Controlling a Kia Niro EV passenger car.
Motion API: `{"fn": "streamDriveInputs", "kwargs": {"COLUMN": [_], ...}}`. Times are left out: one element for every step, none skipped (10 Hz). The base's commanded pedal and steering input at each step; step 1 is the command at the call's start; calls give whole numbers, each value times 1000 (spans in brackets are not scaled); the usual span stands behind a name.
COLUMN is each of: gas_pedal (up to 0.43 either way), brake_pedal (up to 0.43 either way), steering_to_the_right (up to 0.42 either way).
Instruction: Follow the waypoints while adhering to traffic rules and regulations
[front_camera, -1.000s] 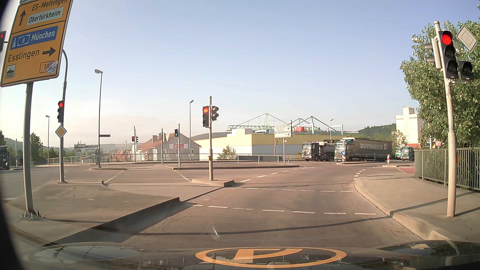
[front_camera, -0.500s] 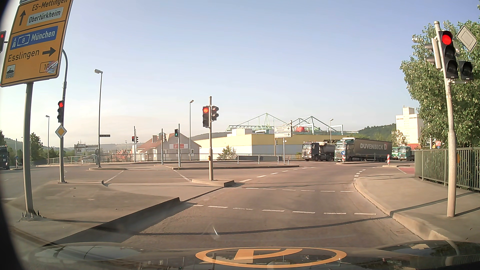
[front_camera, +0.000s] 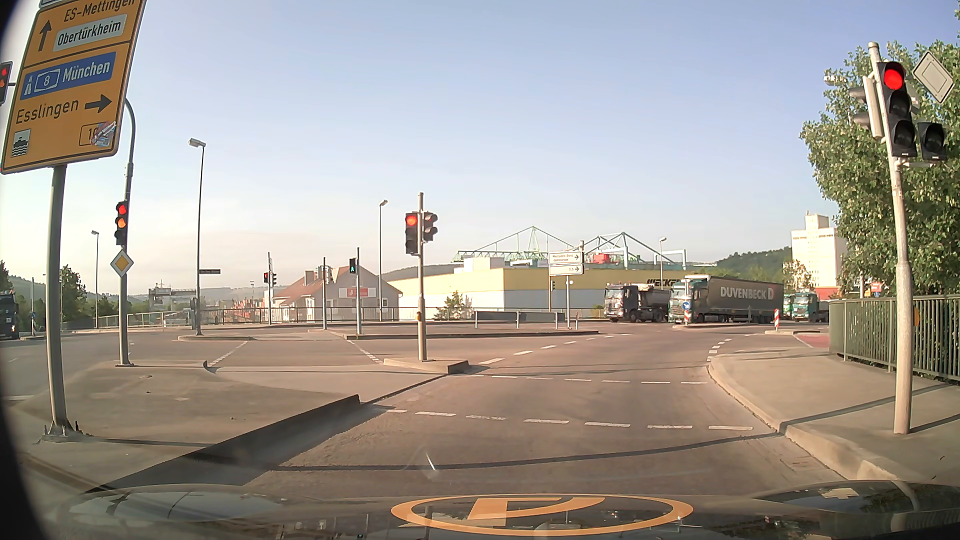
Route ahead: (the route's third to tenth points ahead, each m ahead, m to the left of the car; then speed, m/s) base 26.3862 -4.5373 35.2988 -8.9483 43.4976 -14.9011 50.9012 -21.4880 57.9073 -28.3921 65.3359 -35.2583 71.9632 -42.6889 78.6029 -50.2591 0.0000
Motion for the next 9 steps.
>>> {"fn": "streamDriveInputs", "kwargs": {"gas_pedal": [0, 0, 0, 0, 0, 0, 0, 0, 0], "brake_pedal": [274, 274, 274, 274, 274, 274, 274, 274, 274], "steering_to_the_right": [84, 85, 84, 85, 84, 85, 84, 85, 84]}}
